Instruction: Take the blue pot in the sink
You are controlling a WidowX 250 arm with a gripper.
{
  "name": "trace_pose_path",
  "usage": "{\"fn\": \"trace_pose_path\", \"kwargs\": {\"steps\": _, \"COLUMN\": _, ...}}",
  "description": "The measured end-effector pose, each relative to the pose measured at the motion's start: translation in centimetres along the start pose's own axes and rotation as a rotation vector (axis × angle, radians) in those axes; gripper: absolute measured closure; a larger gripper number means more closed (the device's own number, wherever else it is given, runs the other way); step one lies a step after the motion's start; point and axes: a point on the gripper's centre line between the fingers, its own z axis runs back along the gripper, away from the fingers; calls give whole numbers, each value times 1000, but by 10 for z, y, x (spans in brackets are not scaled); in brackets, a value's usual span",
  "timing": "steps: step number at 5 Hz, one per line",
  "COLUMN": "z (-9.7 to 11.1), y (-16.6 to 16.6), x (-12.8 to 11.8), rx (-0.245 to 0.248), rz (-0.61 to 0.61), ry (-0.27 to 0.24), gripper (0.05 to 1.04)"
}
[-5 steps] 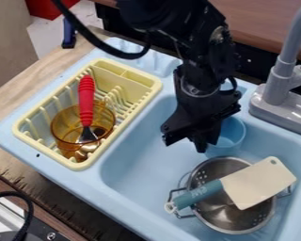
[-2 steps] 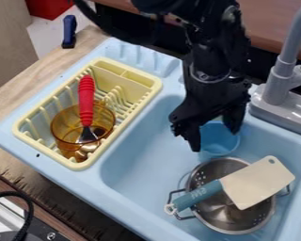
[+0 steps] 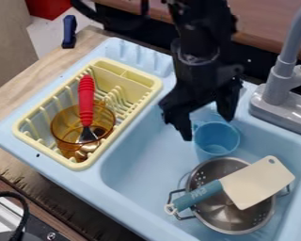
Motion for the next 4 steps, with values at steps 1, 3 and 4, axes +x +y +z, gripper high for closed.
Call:
{"fn": "trace_pose_path", "kwargs": {"steps": 1, "z": 4, "y": 1, "x": 1, "rx": 1, "rz": -21, "ry": -6, "gripper": 85}}
{"fn": "trace_pose_path", "kwargs": {"steps": 3, "z": 13, "y": 6, "x": 9, "rx": 103, "rz": -255, "ry": -62, "gripper": 85}}
{"fn": "trace_pose_path", "kwargs": {"steps": 4, "z": 18, "y": 11, "x": 20, "rx": 114, "rz": -357, "ry": -86, "gripper": 85}}
